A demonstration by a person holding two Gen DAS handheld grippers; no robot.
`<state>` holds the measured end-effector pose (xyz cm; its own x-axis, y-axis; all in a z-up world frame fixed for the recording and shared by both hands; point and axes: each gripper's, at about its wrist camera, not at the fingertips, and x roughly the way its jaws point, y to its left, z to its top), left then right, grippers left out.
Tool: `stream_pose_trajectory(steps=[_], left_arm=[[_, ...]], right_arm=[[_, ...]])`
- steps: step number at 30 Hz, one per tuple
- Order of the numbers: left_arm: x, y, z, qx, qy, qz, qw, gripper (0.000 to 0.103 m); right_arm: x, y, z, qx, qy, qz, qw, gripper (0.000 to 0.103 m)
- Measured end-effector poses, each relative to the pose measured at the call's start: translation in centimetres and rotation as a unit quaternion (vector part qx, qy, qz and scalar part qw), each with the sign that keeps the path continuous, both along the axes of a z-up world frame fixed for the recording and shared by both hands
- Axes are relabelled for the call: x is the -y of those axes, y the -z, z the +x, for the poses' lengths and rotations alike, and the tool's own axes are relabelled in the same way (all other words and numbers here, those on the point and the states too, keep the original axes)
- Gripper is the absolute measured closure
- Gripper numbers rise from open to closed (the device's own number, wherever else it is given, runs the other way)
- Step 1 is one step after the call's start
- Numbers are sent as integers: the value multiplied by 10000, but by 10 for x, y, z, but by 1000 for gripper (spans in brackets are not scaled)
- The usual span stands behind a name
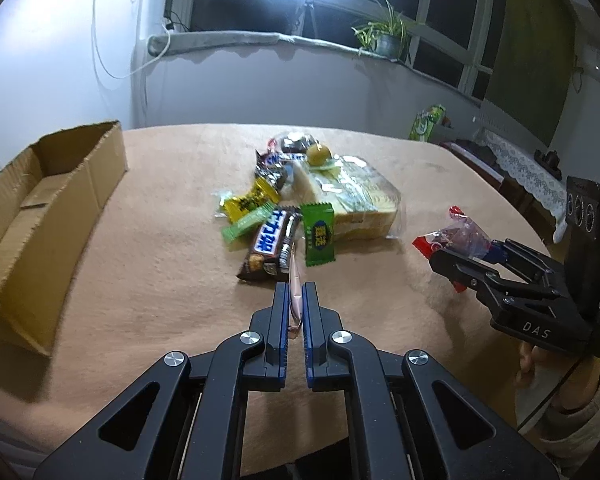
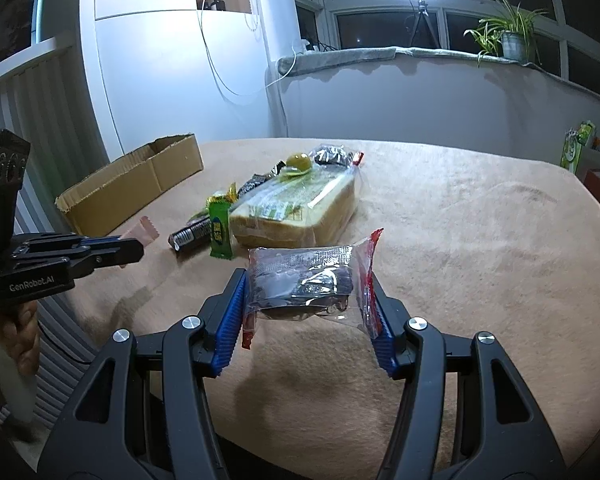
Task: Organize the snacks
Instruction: 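Carry both snacks into the cardboard box and open both tools to release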
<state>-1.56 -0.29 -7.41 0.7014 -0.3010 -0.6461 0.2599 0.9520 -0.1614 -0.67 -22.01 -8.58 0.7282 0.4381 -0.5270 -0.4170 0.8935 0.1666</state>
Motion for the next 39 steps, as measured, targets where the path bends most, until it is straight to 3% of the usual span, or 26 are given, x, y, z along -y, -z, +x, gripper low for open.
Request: stream_pose_trajectory(steps=[9,17,31,39], left_arm=[[-34,-23,-17,367,-318,-156,9987,98],[-84,-40,-25,679,-828,-296,9938,98],[-180,-52,-24,980,-1741,-562,9782,98],[-214,-37,11,674,-1999,-691,9751,98]], right_arm=[[-25,-23,-3,195,-102,-170,9996,45],[-72,-49,-1,470,-440,-384,9972,45],[-208,-87,18,920,-1443,-521,9839,45],[-291,-96,67,691,-2009,-314,9767,44]])
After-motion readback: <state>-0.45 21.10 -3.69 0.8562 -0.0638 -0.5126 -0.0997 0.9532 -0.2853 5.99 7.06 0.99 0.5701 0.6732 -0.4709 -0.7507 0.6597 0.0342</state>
